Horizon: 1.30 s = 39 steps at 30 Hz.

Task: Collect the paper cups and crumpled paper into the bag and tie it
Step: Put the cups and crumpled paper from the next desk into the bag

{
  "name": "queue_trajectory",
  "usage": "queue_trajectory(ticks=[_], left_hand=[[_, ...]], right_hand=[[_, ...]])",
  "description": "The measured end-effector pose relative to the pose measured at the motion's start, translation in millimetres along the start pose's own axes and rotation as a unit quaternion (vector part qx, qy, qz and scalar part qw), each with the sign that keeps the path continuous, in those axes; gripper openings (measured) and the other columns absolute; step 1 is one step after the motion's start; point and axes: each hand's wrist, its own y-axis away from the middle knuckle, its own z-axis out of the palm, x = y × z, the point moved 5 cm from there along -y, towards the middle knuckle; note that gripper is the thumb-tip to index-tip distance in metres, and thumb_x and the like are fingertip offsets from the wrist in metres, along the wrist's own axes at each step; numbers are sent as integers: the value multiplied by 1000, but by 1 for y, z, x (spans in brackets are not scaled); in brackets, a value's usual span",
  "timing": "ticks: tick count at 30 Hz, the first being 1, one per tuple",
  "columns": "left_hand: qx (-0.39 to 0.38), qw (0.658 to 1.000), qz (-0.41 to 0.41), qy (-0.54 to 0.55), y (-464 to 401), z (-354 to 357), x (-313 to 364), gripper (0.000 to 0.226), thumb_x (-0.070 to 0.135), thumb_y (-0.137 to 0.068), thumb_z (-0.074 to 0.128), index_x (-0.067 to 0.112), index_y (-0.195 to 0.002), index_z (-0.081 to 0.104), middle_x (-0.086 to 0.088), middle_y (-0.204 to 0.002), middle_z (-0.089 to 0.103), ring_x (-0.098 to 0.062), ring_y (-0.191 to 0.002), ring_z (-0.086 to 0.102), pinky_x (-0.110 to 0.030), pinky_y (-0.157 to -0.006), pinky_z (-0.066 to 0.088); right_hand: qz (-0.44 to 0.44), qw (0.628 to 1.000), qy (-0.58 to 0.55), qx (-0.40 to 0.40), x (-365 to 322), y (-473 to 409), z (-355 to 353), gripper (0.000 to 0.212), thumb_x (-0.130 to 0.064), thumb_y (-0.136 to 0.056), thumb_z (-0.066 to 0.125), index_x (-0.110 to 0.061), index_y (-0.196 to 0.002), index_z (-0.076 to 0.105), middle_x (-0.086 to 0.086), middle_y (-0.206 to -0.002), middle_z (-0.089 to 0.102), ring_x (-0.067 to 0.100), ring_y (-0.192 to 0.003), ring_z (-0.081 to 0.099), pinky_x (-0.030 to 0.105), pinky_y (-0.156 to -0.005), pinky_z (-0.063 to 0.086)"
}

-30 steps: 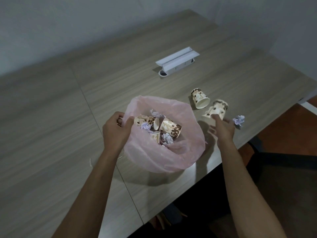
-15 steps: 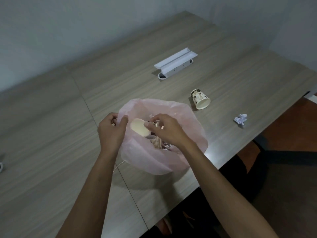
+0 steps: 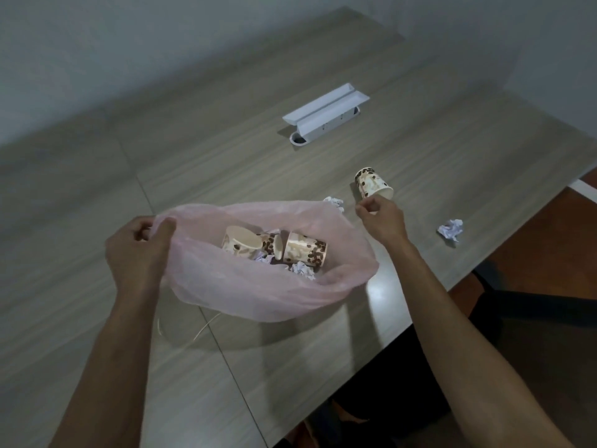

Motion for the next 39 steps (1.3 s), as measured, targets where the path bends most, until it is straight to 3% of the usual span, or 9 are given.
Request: queue_trajectory(ticks=[6, 12, 18, 22, 26, 28, 30, 35, 39], left_hand=[[-6, 1000, -8, -20, -6, -1, -2, 14, 22, -80, 68, 11, -89, 72, -5, -71, 59, -11, -62, 51, -22, -61, 44], [-75, 997, -3, -33, 7, 21, 0, 6, 18, -79, 69, 14, -83, 72, 3, -67, 62, -3, -57, 49, -12, -57, 40], [-91, 996, -26, 6, 13, 39, -4, 5, 15, -80, 70, 17, -84, 73, 11, -71, 66, 0, -62, 55, -17, -65, 44], [-91, 995, -29, 27, 13, 49, -1, 3, 18, -81, 70, 20, -81, 72, 12, -73, 66, -2, -68, 57, -20, -70, 43], [-88, 995, -41, 36, 13, 56, 4, 3, 20, -83, 70, 20, -82, 72, 11, -74, 65, -2, -68, 57, -18, -69, 42], [-87, 995, -43, 40, 14, 59, 6, 4, 22, -84, 70, 22, -81, 72, 11, -74, 65, -1, -69, 57, -17, -69, 43], [-88, 994, -45, 44, 14, 62, 7, 4, 24, -84, 71, 23, -80, 72, 11, -76, 66, -2, -70, 58, -18, -70, 44], [-102, 992, -42, 56, 19, 75, 10, 4, 21, -85, 70, 18, -83, 73, 8, -78, 66, -2, -72, 58, -12, -71, 44], [-116, 990, -34, 66, 24, 87, 18, 7, 16, -85, 69, 20, -80, 71, 13, -79, 67, 11, -69, 57, -4, -69, 41]], right_hand=[[-31, 993, -7, -111, 5, -38, 53, 50, -22, -85, 73, -19, -133, 57, 3, -136, 56, 18, -124, 53, 32, -102, 43], [-111, 971, 123, -169, 1, -62, 87, 40, -17, -90, 66, -12, -129, 61, 7, -134, 60, 23, -122, 57, 23, -99, 39], [-34, 990, 93, -101, 21, -57, 84, 10, -6, -75, 74, -6, -85, 72, 13, -92, 74, 20, -81, 64, 21, -68, 40], [-1, 999, -36, -33, 7, -38, 61, 13, -7, -76, 78, -9, -85, 69, 1, -83, 67, 16, -83, 62, 10, -64, 44], [-38, 976, -201, 77, -51, 0, 23, 24, -22, -74, 83, -31, -79, 61, -13, -83, 66, 15, -81, 70, 37, -71, 60], [-94, 962, -241, 91, -86, 31, 15, 24, -23, -74, 84, -27, -87, 63, -10, -89, 68, 6, -76, 67, 26, -66, 57], [-129, 964, -224, 66, -112, 61, 24, 27, -19, -76, 82, -17, -96, 64, -4, -95, 68, 3, -75, 63, 11, -61, 50], [-169, 956, 41, -236, -102, 97, 88, 38, -44, -68, 85, -23, -97, 74, -7, -110, 68, 5, -88, 61, 22, -74, 49], [-162, 978, -30, -129, -90, 81, 59, 20, -36, -84, 73, -23, -99, 74, -11, -105, 69, -1, -80, 57, 12, -66, 41]])
